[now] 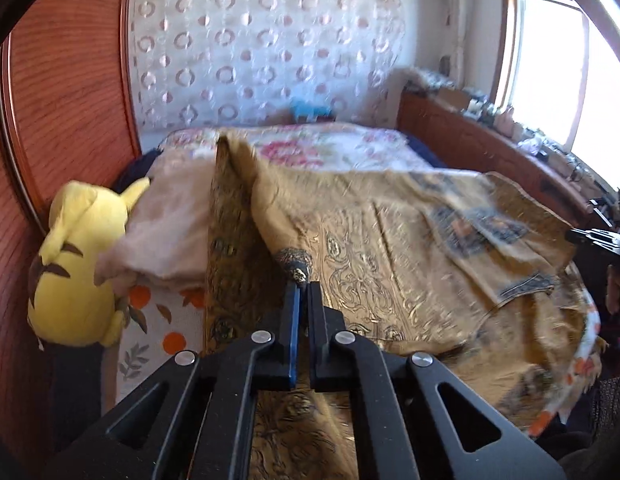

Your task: Fold small clothes

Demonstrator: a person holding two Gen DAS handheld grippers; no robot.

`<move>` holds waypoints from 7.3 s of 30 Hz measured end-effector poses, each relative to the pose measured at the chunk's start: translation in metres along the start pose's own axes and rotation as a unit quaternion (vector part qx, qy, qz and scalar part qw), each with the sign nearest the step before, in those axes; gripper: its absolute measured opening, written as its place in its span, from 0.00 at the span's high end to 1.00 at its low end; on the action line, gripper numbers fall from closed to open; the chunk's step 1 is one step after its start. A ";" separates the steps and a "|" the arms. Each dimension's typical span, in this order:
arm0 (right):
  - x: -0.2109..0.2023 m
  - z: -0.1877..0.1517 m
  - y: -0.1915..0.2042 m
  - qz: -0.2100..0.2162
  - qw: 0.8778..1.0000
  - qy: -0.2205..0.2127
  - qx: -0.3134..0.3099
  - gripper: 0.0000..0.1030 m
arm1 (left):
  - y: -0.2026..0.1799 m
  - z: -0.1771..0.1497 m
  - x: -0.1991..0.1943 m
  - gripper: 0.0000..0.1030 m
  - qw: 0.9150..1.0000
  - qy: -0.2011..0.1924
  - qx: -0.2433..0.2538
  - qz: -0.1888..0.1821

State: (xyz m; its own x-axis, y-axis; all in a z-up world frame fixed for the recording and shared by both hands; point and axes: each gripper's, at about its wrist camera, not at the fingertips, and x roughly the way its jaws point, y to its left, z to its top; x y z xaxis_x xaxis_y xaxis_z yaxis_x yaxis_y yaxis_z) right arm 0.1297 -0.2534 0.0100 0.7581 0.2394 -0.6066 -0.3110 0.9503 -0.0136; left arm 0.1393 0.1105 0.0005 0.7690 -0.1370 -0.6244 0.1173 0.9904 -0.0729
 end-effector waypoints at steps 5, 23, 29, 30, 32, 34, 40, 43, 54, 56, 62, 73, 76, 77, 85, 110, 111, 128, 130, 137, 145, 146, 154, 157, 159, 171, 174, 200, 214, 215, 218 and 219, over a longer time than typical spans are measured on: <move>-0.031 -0.005 0.002 0.010 1.000 -0.014 -0.001 0.96 | -0.002 0.004 -0.036 0.96 1.000 -0.026 0.004 -0.017; -0.043 -0.062 -0.003 0.000 0.998 0.065 0.009 0.96 | 0.027 -0.066 -0.034 0.96 0.998 0.012 -0.065 -0.012; -0.037 -0.055 0.006 -0.028 0.998 0.056 0.001 0.76 | 0.039 -0.069 -0.024 0.57 0.998 0.023 -0.065 0.004; -0.039 -0.052 0.008 -0.027 0.998 0.049 -0.001 0.67 | 0.043 -0.068 -0.022 0.55 0.997 0.022 -0.067 -0.001; -0.043 -0.053 0.017 -0.024 0.999 0.035 -0.003 0.51 | 0.049 -0.067 -0.014 0.48 0.997 0.038 -0.073 -0.001; -0.044 -0.056 0.025 -0.016 1.000 0.024 -0.006 0.48 | 0.054 -0.065 -0.005 0.46 0.996 0.051 -0.075 -0.004; -0.031 -0.054 0.044 0.004 1.000 0.005 -0.010 0.47 | 0.064 -0.068 0.018 0.46 0.990 0.084 -0.112 -0.033; -0.017 -0.050 0.054 0.032 0.999 -0.004 -0.008 0.39 | 0.060 -0.072 0.017 0.46 0.990 0.082 -0.107 -0.030; 0.045 -0.055 0.083 0.033 0.999 0.035 -0.016 0.36 | 0.052 -0.074 0.012 0.44 0.993 0.079 -0.090 -0.014; 0.048 -0.058 0.085 0.023 0.999 0.033 -0.019 0.36 | 0.052 -0.075 0.012 0.44 0.993 0.078 -0.092 -0.013; 0.052 -0.058 0.088 0.016 0.999 0.032 -0.027 0.35 | 0.051 -0.078 0.009 0.44 0.991 0.075 -0.108 -0.027; 0.048 -0.059 0.090 0.018 0.999 0.030 -0.028 0.34 | 0.032 -0.078 0.004 0.93 0.993 0.069 -0.094 -0.032; 0.048 -0.059 0.090 0.018 0.999 0.031 -0.028 0.34 | 0.014 -0.067 -0.004 0.94 0.995 0.055 -0.068 -0.045; 0.048 -0.059 0.090 0.018 0.999 0.031 -0.028 0.34 | 0.007 -0.061 -0.007 0.94 0.995 0.051 -0.060 -0.053; 0.019 -0.058 0.057 0.004 1.000 0.018 0.003 0.34 | -0.066 -0.005 -0.019 0.95 0.992 0.019 0.017 -0.121; -0.046 -0.090 -0.032 -0.053 0.996 -0.007 0.076 0.34 | -0.310 0.074 0.042 0.89 0.952 0.061 0.166 -0.250; -0.044 -0.090 -0.031 -0.051 0.996 -0.006 0.076 0.34 | -0.305 0.074 0.040 0.72 0.953 0.060 0.165 -0.246; -0.022 -0.059 -0.018 -0.007 0.998 -0.015 0.061 0.34 | -0.228 0.042 0.067 0.39 0.976 0.059 0.150 -0.148; -0.013 -0.052 -0.016 0.004 0.998 -0.012 0.060 0.34 | -0.214 0.035 0.077 0.39 0.978 0.073 0.136 -0.141; 0.033 -0.033 -0.015 0.038 0.997 0.031 0.052 0.39 | -0.181 0.007 0.095 0.39 0.980 0.106 0.110 -0.128; 0.067 -0.035 -0.008 0.032 0.995 0.091 0.016 0.68 | -0.170 -0.013 0.106 0.39 0.980 0.119 0.094 -0.130; 0.067 -0.036 -0.009 0.034 0.995 0.093 0.013 0.72 | -0.171 -0.013 0.105 0.39 0.980 0.117 0.095 -0.130; 0.028 -0.017 0.004 0.007 0.998 0.047 -0.046 0.96 | -0.170 -0.013 0.107 0.38 0.981 0.110 0.099 -0.128; 0.026 -0.019 0.002 -0.008 0.997 0.052 -0.051 0.96 | -0.178 -0.015 0.110 0.19 0.976 0.118 0.122 -0.138; 0.037 -0.025 0.003 -0.009 0.996 0.073 -0.056 0.96 | -0.187 -0.018 0.110 0.18 0.974 0.119 0.150 -0.117; 0.033 -0.004 0.000 -0.001 0.996 0.063 -0.057 0.96 | -0.167 0.003 0.071 0.18 0.983 0.067 0.093 -0.144; 0.013 -0.001 -0.007 -0.021 0.997 0.045 -0.053 0.96 | -0.171 0.007 0.061 0.18 0.983 0.059 0.096 -0.145; -0.026 -0.106 -0.008 -0.026 0.997 0.044 0.066 0.50 | -0.195 -0.027 0.065 0.18 0.977 0.092 0.086 -0.173; -0.021 -0.103 -0.026 -0.020 0.994 0.059 0.094 0.48 | -0.214 -0.053 0.054 0.33 0.969 0.111 0.092 -0.202; -0.021 -0.102 -0.026 -0.017 0.994 0.059 0.095 0.48 | -0.216 -0.056 0.054 0.33 0.968 0.115 0.092 -0.205; -0.020 -0.104 -0.022 -0.005 0.994 0.056 0.095 0.48 | -0.220 -0.062 0.049 0.35 0.969 0.116 0.105 -0.194; -0.020 -0.105 -0.020 -0.004 0.994 0.056 0.092 0.48 | -0.222 -0.062 0.048 0.38 0.968 0.117 0.106 -0.194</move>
State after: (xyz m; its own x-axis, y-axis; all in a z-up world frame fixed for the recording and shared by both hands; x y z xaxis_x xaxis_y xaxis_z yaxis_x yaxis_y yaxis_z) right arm 0.0602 -0.2978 -0.0610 0.6880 0.2181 -0.6922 -0.1881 0.9748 0.1202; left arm 0.1110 -0.1145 -0.0620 0.4811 -0.4664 -0.7423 0.5140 0.8360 -0.1921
